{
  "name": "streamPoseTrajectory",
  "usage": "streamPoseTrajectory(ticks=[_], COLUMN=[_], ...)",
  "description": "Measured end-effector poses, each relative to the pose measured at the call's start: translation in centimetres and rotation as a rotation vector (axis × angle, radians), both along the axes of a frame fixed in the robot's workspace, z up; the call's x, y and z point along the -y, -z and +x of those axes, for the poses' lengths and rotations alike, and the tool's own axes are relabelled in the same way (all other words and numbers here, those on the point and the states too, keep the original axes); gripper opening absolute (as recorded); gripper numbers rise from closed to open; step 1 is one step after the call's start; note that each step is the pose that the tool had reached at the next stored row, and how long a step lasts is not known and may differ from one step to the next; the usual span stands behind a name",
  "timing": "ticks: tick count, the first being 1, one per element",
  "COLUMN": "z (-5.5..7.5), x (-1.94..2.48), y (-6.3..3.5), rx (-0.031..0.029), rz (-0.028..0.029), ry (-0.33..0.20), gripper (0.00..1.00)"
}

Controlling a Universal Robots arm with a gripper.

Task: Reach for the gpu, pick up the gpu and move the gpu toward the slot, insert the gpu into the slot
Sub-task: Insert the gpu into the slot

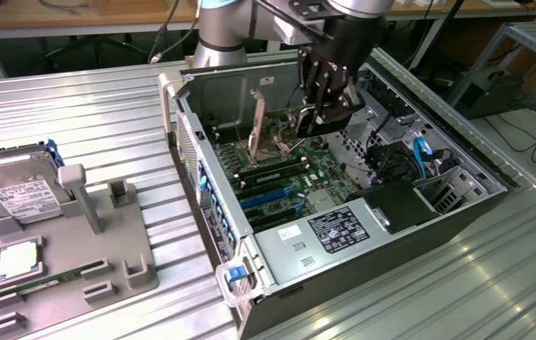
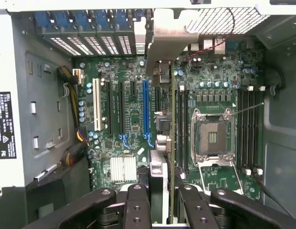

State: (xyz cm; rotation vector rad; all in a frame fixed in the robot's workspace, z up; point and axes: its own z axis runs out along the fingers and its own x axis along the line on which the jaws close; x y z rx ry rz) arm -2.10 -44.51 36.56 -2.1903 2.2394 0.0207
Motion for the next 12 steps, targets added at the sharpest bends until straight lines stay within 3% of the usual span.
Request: streamPoseTrajectory(ticks=[7, 12], z=[-1.7, -1.8], x=[0.0, 0.0], y=[1.46, 2.37], rx=[0.0, 0.0001], rz=[0.0001, 0.0001], ry=[0.0, 0.0], gripper=[0.28, 0.28])
